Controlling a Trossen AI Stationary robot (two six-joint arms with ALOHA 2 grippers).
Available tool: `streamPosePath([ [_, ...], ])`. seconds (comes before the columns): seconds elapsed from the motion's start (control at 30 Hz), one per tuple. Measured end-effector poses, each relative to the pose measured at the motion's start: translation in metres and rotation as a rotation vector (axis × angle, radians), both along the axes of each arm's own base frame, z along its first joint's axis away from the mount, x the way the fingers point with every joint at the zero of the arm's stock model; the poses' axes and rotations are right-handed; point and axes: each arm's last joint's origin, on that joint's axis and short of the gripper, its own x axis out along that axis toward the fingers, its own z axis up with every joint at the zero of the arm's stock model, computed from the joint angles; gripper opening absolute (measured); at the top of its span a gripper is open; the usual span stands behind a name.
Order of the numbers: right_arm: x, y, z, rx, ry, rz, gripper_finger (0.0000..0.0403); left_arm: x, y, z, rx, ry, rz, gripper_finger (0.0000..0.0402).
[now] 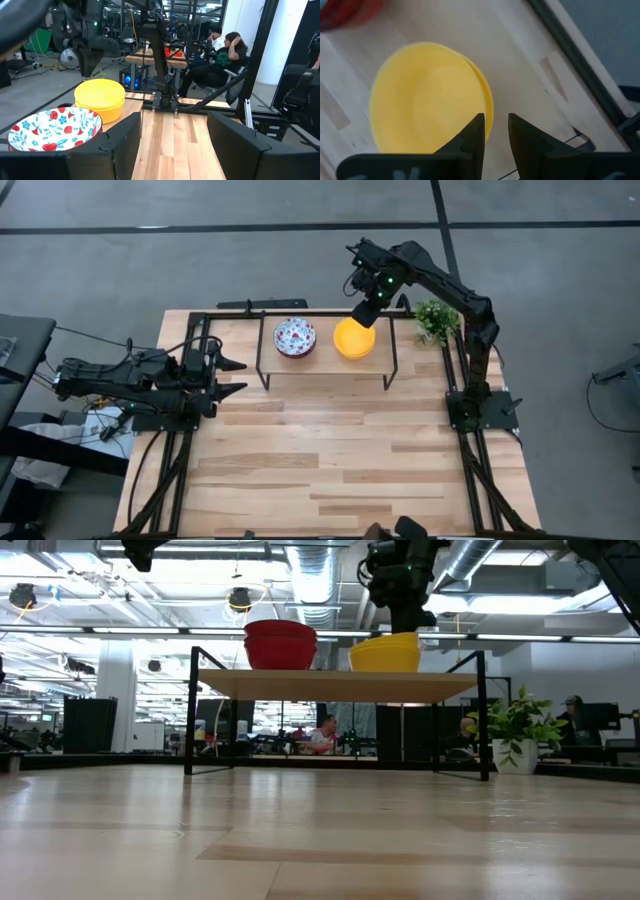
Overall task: Pick & Place Mini bowls
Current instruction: Stack the yellow bowl on the yellow bowl on the shelf
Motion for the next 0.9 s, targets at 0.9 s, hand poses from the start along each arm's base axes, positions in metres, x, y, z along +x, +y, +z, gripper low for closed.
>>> streamPosePath([
  [0.9, 0.007, 0.013, -0.014, 0.079, 0.032, 0.142, 0.0001, 0.000, 0.000, -0.001, -0.001, 0.010, 0.000, 0.0227],
])
